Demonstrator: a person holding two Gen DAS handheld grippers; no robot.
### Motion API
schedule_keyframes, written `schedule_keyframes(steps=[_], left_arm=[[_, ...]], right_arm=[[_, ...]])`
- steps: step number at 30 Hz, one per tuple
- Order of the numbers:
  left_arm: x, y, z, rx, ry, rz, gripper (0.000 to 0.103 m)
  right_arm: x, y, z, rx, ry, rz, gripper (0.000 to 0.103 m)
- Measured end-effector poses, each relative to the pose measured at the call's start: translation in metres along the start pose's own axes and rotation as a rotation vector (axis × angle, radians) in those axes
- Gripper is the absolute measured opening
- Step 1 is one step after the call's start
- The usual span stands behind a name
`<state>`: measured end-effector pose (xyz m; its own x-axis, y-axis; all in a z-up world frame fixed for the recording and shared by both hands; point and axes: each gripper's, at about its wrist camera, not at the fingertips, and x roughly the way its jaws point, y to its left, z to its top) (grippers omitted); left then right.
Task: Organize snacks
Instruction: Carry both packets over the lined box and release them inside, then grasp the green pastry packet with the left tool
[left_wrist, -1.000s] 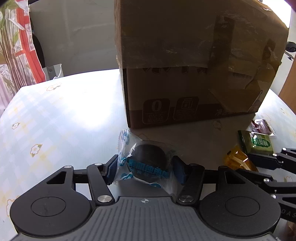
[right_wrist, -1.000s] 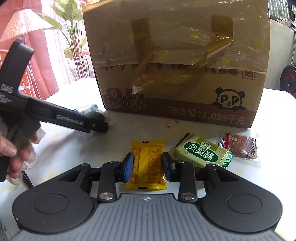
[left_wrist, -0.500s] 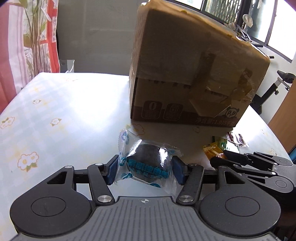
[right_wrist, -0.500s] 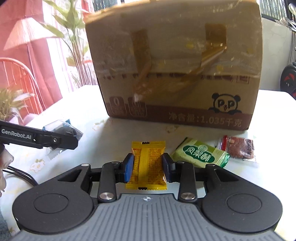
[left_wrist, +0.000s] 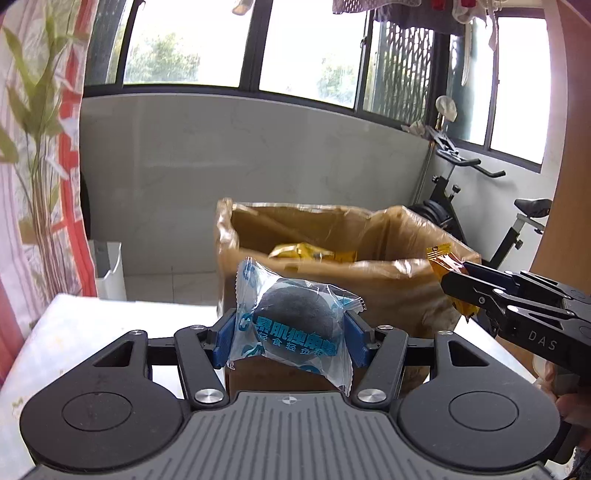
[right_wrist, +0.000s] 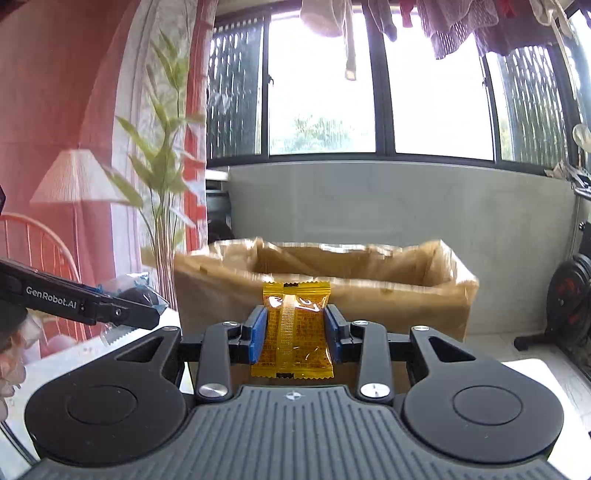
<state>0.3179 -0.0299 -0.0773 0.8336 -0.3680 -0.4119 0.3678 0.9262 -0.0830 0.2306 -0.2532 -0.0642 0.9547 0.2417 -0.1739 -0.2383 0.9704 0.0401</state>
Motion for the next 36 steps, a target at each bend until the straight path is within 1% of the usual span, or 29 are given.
schedule_keyframes(steps=[3, 5, 8, 11, 14, 15, 16, 17, 18, 20, 23, 25, 27, 30, 31, 33, 36], left_arm=[[0.015, -0.01, 0.027, 0.019, -0.056, 0.006, 0.063], [0.034, -0.019, 0.043, 0.052, -0.069, 0.015, 0.064], [0.064, -0.027, 0.057, 0.029, -0.05, 0.034, 0.064], [0.09, -0.032, 0.066, 0.005, -0.018, 0.056, 0.064], [0.112, -0.038, 0.069, 0.039, 0.012, 0.062, 0.07], [0.115, -0.038, 0.069, 0.045, 0.014, 0.06, 0.071], [0.117, -0.038, 0.068, 0.04, 0.017, 0.054, 0.072], [0.116, -0.039, 0.067, 0.03, 0.02, 0.048, 0.075], [0.114, -0.038, 0.066, 0.012, 0.021, 0.041, 0.076], [0.108, -0.036, 0.062, -0.014, 0.016, 0.02, 0.076], [0.089, -0.04, 0.053, -0.008, -0.001, 0.011, 0.076], [0.076, -0.042, 0.047, -0.014, 0.011, -0.019, 0.076], [0.061, -0.043, 0.036, -0.031, 0.012, -0.06, 0.076], [0.043, -0.056, 0.019, -0.02, -0.007, -0.072, 0.076], [0.039, -0.06, 0.014, -0.021, -0.008, -0.073, 0.076], [0.032, -0.066, -0.001, -0.037, -0.009, -0.1, 0.076], [0.027, -0.073, -0.022, -0.055, 0.02, -0.12, 0.076]], right_arm=[[0.024, -0.016, 0.025, 0.036, -0.02, -0.027, 0.036], [0.048, -0.028, 0.035, 0.065, 0.008, -0.065, 0.036], [0.077, -0.042, 0.038, 0.087, 0.073, -0.123, 0.036], [0.091, -0.046, 0.034, 0.033, 0.126, -0.189, 0.036], [0.092, -0.049, 0.028, 0.007, 0.157, -0.207, 0.04], [0.088, -0.05, 0.027, 0.014, 0.151, -0.201, 0.041], [0.085, -0.053, 0.026, 0.022, 0.142, -0.193, 0.044], [0.08, -0.055, 0.026, 0.028, 0.132, -0.186, 0.05], [0.077, -0.056, 0.027, 0.033, 0.124, -0.177, 0.052], [0.066, -0.06, 0.027, 0.036, 0.113, -0.153, 0.052], [0.047, -0.064, 0.025, 0.036, 0.089, -0.121, 0.052], [0.033, -0.065, 0.023, 0.043, 0.074, -0.103, 0.052], [0.017, -0.067, 0.019, 0.05, 0.055, -0.079, 0.052], [-0.002, -0.066, 0.009, 0.034, 0.039, -0.06, 0.052], [-0.006, -0.067, 0.004, 0.029, 0.042, -0.053, 0.052], [-0.012, -0.067, -0.006, 0.023, 0.056, -0.04, 0.052], [-0.018, -0.07, -0.025, 0.027, 0.091, -0.026, 0.052]])
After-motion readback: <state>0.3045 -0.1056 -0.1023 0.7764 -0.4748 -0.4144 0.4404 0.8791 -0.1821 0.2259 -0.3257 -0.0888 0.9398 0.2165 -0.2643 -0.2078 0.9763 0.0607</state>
